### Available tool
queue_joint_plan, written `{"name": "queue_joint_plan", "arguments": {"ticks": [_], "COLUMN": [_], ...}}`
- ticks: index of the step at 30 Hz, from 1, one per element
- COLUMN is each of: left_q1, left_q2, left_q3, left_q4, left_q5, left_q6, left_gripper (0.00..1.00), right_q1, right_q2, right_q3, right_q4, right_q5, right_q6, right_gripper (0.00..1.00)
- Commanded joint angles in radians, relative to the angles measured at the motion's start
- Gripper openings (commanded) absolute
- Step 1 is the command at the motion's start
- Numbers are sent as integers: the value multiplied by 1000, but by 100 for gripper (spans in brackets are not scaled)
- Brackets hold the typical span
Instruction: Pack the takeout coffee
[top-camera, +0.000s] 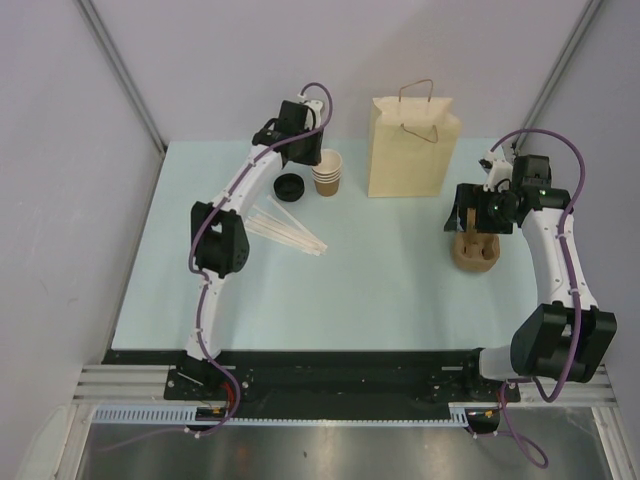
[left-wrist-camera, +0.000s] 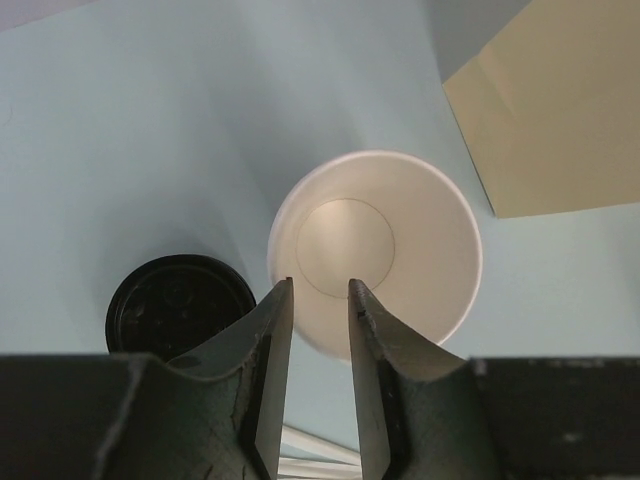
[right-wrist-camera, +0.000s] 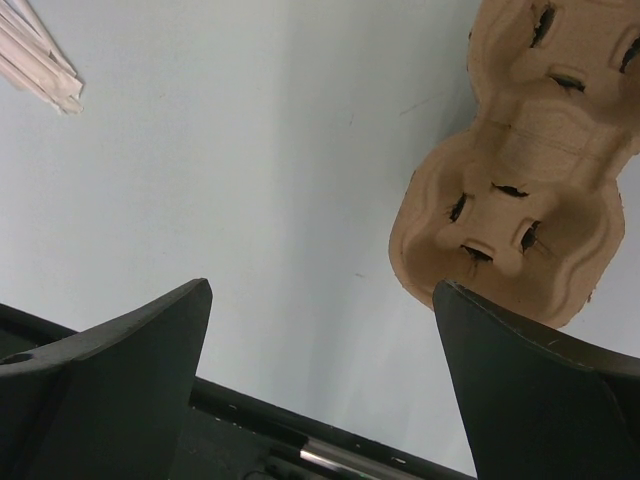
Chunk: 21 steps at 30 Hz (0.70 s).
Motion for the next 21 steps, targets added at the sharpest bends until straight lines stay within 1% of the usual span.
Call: {"name": "queue_joint_plan", "arguments": {"ticks": [1, 2, 3, 7, 13, 16, 21], "left_q1": [-4, -4, -4, -4, -4, -4, -2], "left_q2": [8, 7, 5, -11, -54, -65, -58], "left_q3": [2, 2, 1, -1, -10, -19, -19], "left_q4": [25, 24, 25, 29, 62, 81, 81], "left_q5": [-25, -28, -33, -30, -34, -60, -79], "left_q6": [-14, -14, -16, -19, -13, -5, -4], "left_gripper": [35, 35, 39, 43, 45, 45, 42], "right_q1": [-8, -6, -6, -6, -6, -6, -6], "right_q2": [6, 6, 6, 9, 15, 17, 19], "right_q3": [29, 30, 30, 30, 29, 30, 30], "right_q4": [-2, -1, -2, -4, -4, -4, -4], "right_q5": [-15, -17, -17, -22, -26, -29, -32], "right_q6": [-4, -4, -4, -6, -6, -6, -4], "right_gripper": [100, 100, 100, 100, 100, 100, 100]}}
